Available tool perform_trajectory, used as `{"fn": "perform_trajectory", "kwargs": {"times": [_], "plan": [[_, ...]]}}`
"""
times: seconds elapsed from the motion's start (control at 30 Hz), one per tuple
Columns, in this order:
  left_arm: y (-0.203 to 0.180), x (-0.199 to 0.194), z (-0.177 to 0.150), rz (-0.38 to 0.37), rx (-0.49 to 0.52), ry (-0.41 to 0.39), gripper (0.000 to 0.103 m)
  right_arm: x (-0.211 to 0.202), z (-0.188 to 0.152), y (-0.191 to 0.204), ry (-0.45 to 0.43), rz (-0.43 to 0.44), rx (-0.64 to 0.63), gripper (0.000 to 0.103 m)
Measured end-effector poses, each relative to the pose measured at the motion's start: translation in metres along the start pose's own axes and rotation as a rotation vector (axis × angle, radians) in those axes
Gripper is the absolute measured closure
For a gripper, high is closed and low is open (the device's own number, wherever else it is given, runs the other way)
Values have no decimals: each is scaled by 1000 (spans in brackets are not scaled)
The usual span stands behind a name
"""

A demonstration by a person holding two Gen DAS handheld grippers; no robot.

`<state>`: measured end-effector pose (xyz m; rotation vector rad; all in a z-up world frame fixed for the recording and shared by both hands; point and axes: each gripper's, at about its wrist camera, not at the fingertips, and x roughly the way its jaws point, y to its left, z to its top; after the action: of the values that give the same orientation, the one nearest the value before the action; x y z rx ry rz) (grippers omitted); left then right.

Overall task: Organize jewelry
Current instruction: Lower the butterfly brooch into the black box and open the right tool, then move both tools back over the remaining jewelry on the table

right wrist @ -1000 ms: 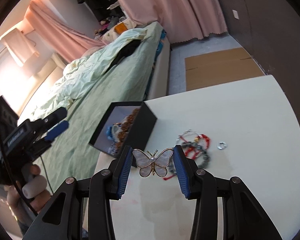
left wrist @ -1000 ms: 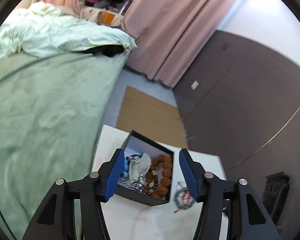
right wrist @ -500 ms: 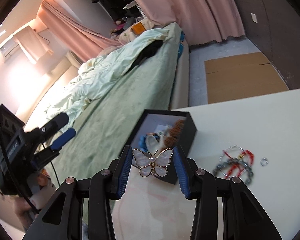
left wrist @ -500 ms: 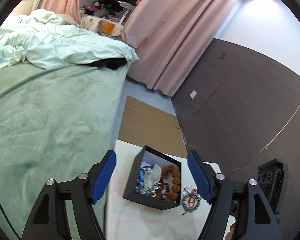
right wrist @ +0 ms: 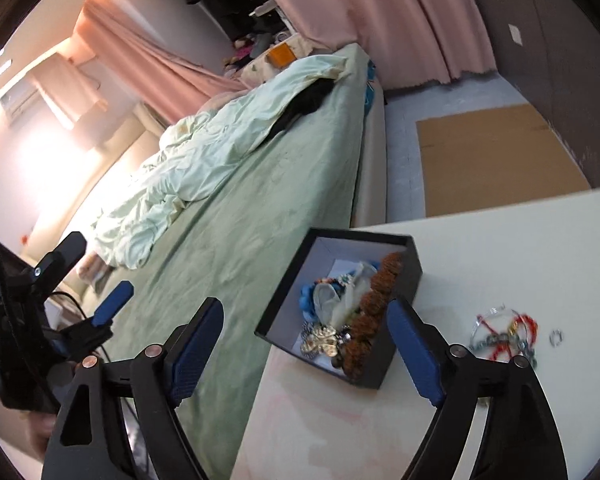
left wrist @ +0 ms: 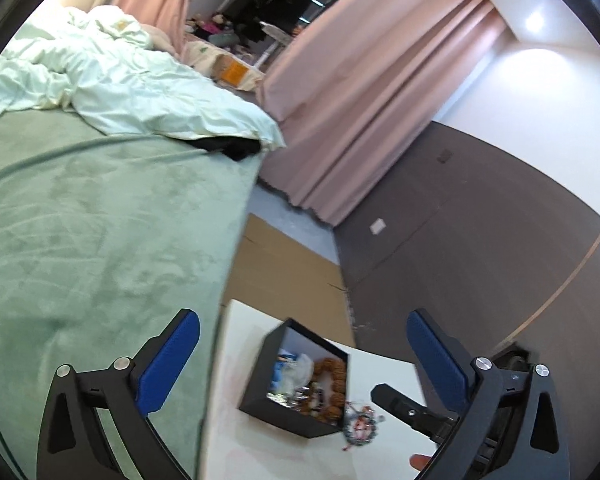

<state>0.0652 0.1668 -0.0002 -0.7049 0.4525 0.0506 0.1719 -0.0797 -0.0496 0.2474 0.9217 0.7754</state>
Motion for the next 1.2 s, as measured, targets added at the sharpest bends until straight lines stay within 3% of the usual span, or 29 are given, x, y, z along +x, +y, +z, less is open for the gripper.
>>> {"fn": "perform_trajectory", "kwargs": {"times": [0.27,0.37,0.63,0.73,0.93,1.03,1.2], "plan": [[-19,-3,-15,-28,6,-30,0,-54,-10,-24,-99,-82,67,19],[-33,4,-25,-34,52,10,0,-80,-10,-27,-167,-165,63,19],[-70,20,-57,-41,170,111,0,-122,-19,-42,-218,-230,71,19],[-78,23,-65,-19,199,115,0,-139,-26,-54,-253,-333,100,19],[-94,31,-77,-4,258,131,0,-167,-33,-75,-264,-429,140,19],[-102,34,-83,-6,281,136,0,-176,-31,-85,-235,-388,153,19],[-109,44,-86,13,303,174,0,-172,-33,-103,-136,-399,177,19]]}}
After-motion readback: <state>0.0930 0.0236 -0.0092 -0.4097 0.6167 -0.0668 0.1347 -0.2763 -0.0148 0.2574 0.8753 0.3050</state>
